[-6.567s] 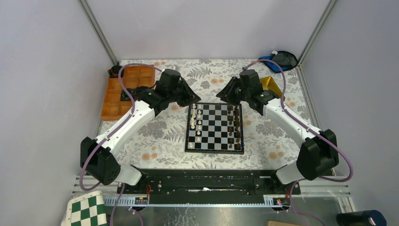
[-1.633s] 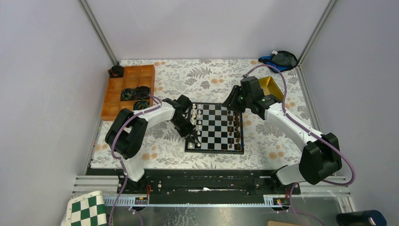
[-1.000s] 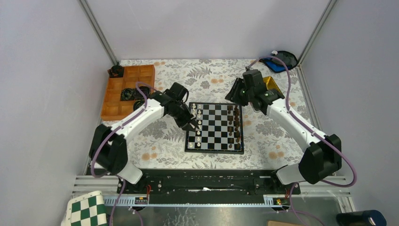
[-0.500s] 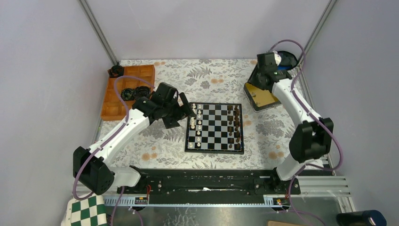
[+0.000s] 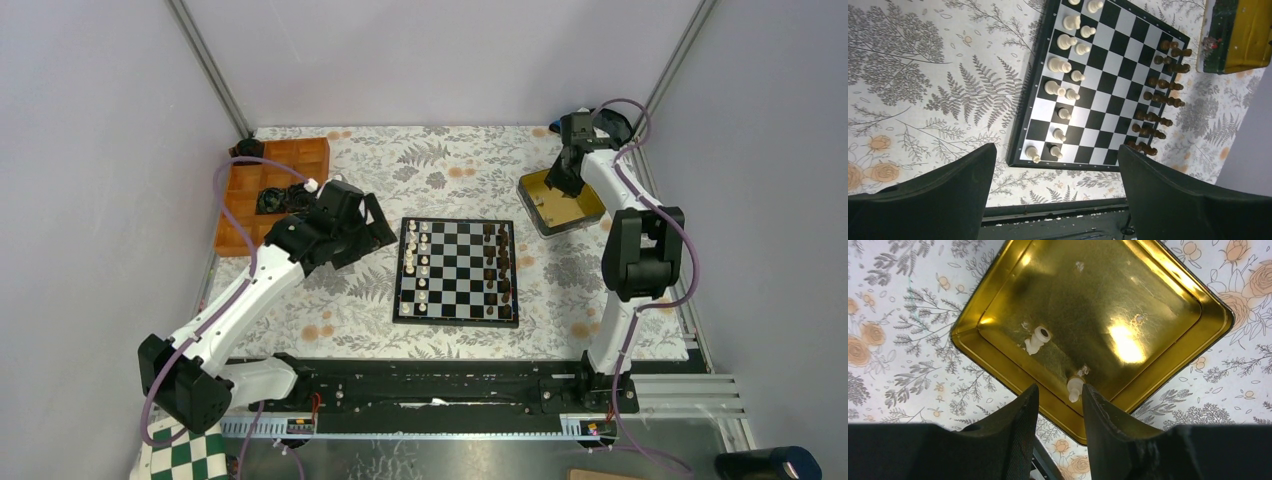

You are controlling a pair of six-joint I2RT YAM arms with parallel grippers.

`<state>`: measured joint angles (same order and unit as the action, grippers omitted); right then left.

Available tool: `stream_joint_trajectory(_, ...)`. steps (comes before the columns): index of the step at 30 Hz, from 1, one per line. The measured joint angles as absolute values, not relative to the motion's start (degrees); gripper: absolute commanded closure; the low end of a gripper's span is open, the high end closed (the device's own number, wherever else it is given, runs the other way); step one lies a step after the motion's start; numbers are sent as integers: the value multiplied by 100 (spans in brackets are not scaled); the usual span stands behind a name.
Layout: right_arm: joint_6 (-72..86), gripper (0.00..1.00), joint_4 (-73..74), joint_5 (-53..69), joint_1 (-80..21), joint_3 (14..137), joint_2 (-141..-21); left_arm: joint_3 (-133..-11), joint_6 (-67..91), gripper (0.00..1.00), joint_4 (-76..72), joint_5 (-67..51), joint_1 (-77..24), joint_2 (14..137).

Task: Set up the chess pieces on the board
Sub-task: Pick up the chess piece from the storage box.

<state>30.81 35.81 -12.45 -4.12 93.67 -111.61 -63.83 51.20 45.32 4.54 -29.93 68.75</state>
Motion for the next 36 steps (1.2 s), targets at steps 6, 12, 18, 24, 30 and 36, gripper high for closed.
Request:
stream_joint_trajectory(6,2978,57,3570,-1232,-412,9290,-11266,-6383,5030,1,4602,711,-2987,6882)
stream_joint_trajectory(12,2958,57,3527,-1135,-412,8991,-11343,-6431,4936,1,4727,829,-2982,7030)
stream_joint_trajectory(18,2965,58,3485,-1004,-412,8532,-11343,-6471,4888,1,4759,884,-2982,7105)
stream_joint_trajectory(24,2947,58,3347,-928,-412,8451,-11345,-6479,4842,1,4759,888,-2982,7242)
stream_joint_trajectory(30,2932,59,3326,-921,-412,8447,-11356,-6484,4799,1,4762,886,-2982,7334)
stream_joint_trajectory(36,2915,66,3282,-860,-412,8447,-11417,-6490,4783,1,4762,886,-2978,7356)
